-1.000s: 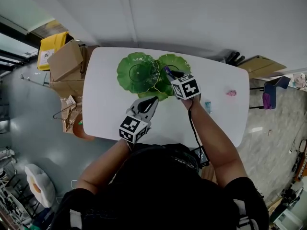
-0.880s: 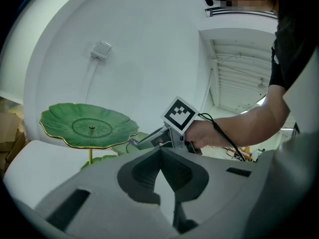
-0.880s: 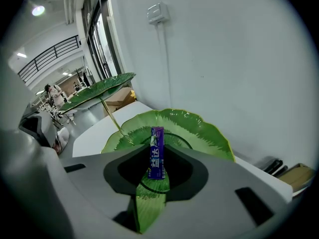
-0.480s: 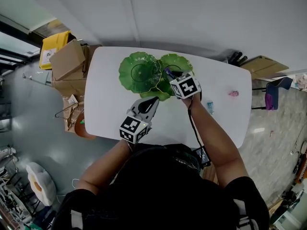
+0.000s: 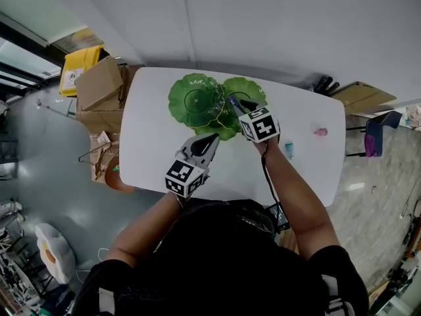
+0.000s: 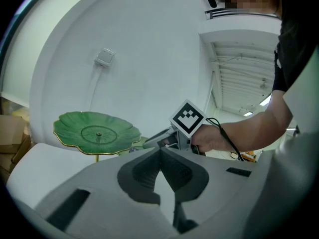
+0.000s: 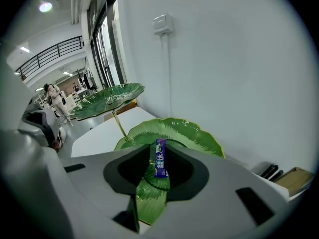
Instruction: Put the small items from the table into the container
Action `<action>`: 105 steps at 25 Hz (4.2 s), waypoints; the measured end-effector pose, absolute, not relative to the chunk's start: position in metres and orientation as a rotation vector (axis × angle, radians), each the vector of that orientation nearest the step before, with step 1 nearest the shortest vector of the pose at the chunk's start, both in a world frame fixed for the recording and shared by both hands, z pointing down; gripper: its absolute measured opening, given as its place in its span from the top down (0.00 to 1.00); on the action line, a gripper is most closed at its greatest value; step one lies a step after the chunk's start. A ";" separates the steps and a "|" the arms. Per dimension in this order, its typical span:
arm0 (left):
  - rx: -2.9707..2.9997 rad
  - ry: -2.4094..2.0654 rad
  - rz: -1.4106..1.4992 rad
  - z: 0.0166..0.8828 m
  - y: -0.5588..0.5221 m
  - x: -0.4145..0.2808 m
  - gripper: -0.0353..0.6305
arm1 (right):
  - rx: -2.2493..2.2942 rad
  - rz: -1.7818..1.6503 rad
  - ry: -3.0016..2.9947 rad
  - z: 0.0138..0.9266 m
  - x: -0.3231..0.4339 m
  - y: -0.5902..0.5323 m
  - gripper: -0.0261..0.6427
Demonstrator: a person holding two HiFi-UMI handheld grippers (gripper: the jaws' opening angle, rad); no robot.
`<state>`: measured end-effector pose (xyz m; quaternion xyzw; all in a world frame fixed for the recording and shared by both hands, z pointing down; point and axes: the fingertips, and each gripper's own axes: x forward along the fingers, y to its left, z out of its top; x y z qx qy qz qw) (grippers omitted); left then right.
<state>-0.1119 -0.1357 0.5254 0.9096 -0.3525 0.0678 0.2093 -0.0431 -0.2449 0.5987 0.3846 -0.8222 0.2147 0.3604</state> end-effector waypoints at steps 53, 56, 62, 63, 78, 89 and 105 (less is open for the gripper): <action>2.741 -0.870 -0.089 0.428 -0.075 -0.100 0.94 | 1.362 0.260 -2.573 0.420 -0.055 -0.072 0.94; 2.748 -0.856 -0.077 0.428 -0.076 -0.083 0.94 | 1.387 0.278 -2.574 0.422 -0.035 -0.073 0.94; 2.763 -0.853 -0.020 0.430 -0.075 -0.030 0.94 | 1.390 0.317 -2.599 0.423 0.012 -0.072 0.94; 2.767 -0.852 -0.009 0.431 -0.075 -0.019 0.94 | 1.386 0.318 -2.602 0.421 0.022 -0.072 0.94; 2.723 -0.976 0.043 0.438 -0.076 0.143 0.94 | 1.272 0.407 -2.613 0.432 0.196 -0.073 0.94; 2.691 -1.035 0.178 0.469 -0.069 0.177 0.94 | 1.114 0.587 -2.562 0.481 0.241 -0.077 0.94; 2.603 -0.958 0.275 0.540 -0.093 0.178 0.94 | 1.084 0.785 -2.353 0.563 0.249 -0.109 0.93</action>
